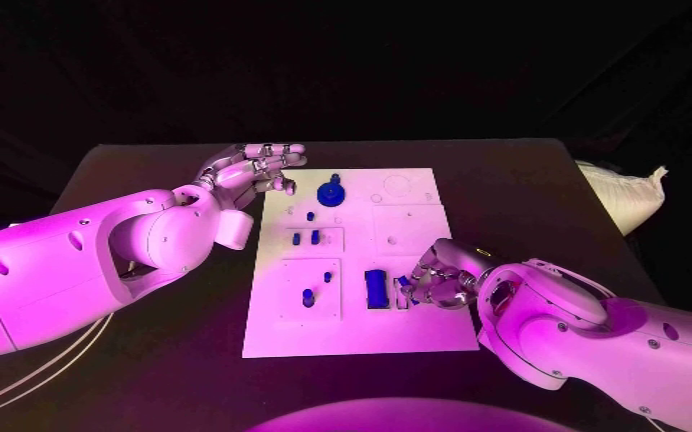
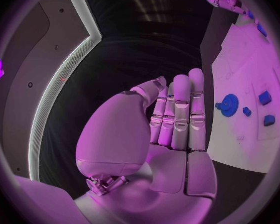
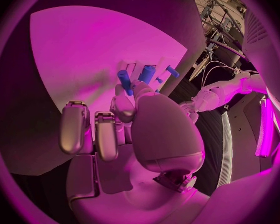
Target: Assemble the parts on the task board
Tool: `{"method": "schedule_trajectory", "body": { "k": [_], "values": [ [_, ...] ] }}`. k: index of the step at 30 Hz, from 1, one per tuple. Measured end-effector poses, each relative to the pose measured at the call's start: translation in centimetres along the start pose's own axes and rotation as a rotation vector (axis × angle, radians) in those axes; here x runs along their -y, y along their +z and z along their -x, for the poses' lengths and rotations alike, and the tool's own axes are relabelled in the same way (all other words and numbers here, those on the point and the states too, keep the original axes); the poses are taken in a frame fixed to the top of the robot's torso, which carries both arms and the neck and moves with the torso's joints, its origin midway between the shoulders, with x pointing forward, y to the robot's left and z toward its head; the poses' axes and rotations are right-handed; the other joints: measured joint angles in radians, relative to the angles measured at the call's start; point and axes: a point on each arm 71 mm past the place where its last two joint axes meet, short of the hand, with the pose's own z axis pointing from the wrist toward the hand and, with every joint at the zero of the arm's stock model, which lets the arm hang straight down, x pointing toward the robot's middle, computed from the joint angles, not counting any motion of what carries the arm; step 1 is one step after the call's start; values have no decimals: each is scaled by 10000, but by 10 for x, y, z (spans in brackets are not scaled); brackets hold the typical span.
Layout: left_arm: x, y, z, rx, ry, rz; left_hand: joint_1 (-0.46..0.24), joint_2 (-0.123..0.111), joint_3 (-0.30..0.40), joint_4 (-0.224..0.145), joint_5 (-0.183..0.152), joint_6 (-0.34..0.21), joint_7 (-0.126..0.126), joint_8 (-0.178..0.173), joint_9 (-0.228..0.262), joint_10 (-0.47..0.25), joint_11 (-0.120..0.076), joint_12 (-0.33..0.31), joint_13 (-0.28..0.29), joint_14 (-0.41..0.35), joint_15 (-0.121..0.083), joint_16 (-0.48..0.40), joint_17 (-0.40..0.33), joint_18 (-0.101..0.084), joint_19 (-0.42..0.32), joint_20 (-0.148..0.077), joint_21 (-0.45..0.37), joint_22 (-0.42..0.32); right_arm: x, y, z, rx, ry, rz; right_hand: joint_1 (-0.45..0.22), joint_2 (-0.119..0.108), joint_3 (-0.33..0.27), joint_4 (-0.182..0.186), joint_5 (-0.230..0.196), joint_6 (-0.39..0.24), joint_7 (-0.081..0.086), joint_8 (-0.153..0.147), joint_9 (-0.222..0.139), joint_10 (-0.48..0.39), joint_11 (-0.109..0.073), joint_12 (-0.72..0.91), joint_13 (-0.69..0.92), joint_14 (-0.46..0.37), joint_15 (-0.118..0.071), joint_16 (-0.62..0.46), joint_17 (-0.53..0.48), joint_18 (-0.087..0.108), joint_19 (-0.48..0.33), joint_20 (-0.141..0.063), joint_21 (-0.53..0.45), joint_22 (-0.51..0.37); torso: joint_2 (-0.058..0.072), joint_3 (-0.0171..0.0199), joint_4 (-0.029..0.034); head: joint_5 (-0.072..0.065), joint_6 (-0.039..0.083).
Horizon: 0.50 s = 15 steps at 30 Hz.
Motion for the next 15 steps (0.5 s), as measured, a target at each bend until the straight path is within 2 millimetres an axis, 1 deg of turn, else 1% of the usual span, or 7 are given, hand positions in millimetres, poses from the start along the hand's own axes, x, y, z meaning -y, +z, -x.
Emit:
{"method": "schedule_trajectory", "body": {
  "k": [2, 4, 7, 9, 10, 14, 15],
  "values": [
    [0, 0, 0, -7, 0, 0, 0, 0, 0, 0, 0, 0, 0, 0, 0, 0, 0, 0, 0, 0, 0, 0, 0, 0, 0, 0, 0, 0, 0, 2, -1, -82, -6, -15, -117, 8, -38, 38, 186, 48, 21, 0, 22, 3, -3, 23, 1, 0, 0, 18, 0, 0, 0, 0, 0, 12, -1, 5, 0, 4, 0],
    [0, 0, 0, -14, 0, 0, 0, 0, 0, 0, 0, 0, 0, 0, 0, 0, 0, 0, 0, 0, 0, 0, 0, 1, 0, 0, 0, 0, -1, 3, -2, -136, -19, -19, -183, -18, -37, 38, 264, 88, -18, 1, 40, 18, -19, 9, 0, -34, -34, 18, 0, 0, 34, -35, 6, 19, -2, 7, 0, 5, -1],
    [0, 0, -1, -21, -1, 0, 0, 0, 0, 0, 0, 0, 0, 0, 0, 0, 0, 0, 0, 0, 0, 0, 0, 0, 0, 0, 0, 0, -2, 4, -3, -209, -47, -8, -203, 1, -56, 56, 308, 97, -26, 2, 73, 20, -21, -76, -38, 2, -70, 18, -1, 0, 34, -34, 41, 19, -2, 10, 1, 12, -1],
    [0, 0, -1, -25, 0, 0, 0, 0, 0, 0, 0, 0, 0, 0, 0, 0, 0, 0, 0, 0, 0, 0, 0, 0, 0, 0, 0, 0, -2, 4, -4, -252, -73, -6, -271, 61, -65, 65, 320, 157, -15, 12, 86, 21, -20, -159, -75, 1, -70, 18, -1, 1, 34, -35, 41, 19, -2, 11, 2, 18, -6],
    [0, 0, -1, -27, 0, 0, 0, 0, 0, 0, 0, 0, 0, 0, 0, 0, 0, 0, 0, 0, 0, 0, 0, 0, 0, 0, 0, 0, -3, 5, -4, -270, -83, -2, -325, 37, -65, 65, 320, 177, -36, 13, 92, 29, -28, -171, -103, 1, -70, 18, -1, 0, 34, -34, 41, 18, -2, 11, 2, 23, -10],
    [0, 0, -1, -34, -1, 2, 0, 0, 0, 0, 0, 0, 0, 0, 0, 0, 0, 0, 0, 0, 0, 0, -1, 1, 0, 0, 0, -1, -4, 6, -4, -296, -127, 1, -444, 57, -96, 97, 325, 180, -40, 23, 125, 39, -33, -300, -185, 2, -70, 18, -1, 1, 34, -34, 41, 18, -1, 10, 0, 27, -19],
    [0, 0, -1, -36, 0, 3, 0, 0, 0, 0, 0, 0, 0, 0, 0, 0, 0, 4, -2, 0, 0, 0, -7, 1, 0, 0, 0, -4, -4, 6, -4, -302, -138, 3, -508, 122, -122, 119, 359, 197, -58, 59, 127, 40, -32, -348, -206, 2, -70, 18, -2, 0, 34, -34, 41, 18, -1, 10, 0, 30, -22]
  ]
}}
